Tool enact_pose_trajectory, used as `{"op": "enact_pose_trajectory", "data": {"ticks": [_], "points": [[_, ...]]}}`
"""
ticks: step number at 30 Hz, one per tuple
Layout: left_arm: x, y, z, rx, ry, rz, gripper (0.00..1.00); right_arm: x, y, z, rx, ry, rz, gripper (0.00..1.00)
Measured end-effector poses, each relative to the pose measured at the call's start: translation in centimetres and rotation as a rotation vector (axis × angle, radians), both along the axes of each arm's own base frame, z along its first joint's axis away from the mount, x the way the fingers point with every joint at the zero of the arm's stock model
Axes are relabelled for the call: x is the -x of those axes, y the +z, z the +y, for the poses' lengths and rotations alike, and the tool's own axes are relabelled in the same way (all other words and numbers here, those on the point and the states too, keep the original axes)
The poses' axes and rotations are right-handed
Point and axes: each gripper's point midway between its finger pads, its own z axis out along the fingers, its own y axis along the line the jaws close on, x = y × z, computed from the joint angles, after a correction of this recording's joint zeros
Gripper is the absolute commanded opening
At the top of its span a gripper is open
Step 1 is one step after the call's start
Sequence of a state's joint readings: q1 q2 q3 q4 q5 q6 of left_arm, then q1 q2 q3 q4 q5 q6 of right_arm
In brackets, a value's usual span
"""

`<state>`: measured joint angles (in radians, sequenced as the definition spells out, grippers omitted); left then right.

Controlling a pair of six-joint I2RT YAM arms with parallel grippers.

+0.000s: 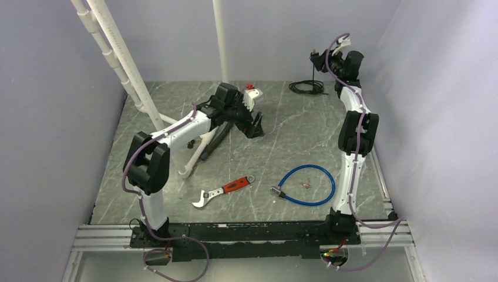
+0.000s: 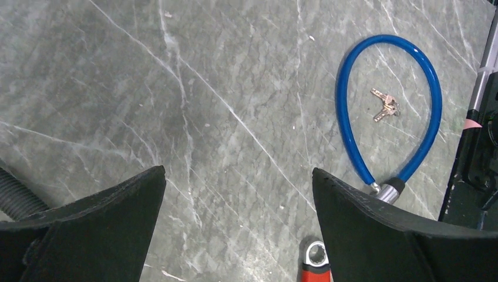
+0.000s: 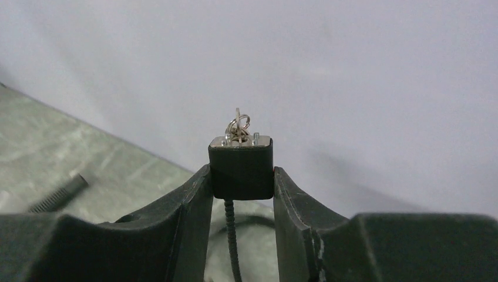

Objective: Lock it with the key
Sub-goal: Pick up the lock from the center of the board.

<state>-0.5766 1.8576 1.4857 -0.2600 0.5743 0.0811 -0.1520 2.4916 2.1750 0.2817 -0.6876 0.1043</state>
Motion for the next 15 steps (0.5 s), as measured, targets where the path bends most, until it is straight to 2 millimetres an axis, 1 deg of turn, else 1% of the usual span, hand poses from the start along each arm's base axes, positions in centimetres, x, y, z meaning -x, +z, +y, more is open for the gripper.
{"op": "enact_pose_trajectory", "data": {"ticks": [2, 6, 12, 15], "points": [[-0.2, 0.3, -0.1, 0.01, 0.003, -0.018, 0.99, 0.1, 2.6, 0.0, -0.047, -0.002, -0.049, 0.0], [-0.6, 1.7, -0.3, 0.039, 0.004, -0.064, 1.0, 0.6, 6.8, 0.3, -0.118, 0.006, -0.126, 0.0], [-1.0, 3.4, -0.6, 0.077, 0.005, -0.125, 0.99, 1.6, 10.9, 0.7, -0.203, 0.028, -0.184, 0.0], [-1.5, 4.1, -0.7, 0.092, 0.013, -0.159, 0.99, 3.1, 12.7, 0.9, -0.25, 0.059, -0.178, 0.0]]}}
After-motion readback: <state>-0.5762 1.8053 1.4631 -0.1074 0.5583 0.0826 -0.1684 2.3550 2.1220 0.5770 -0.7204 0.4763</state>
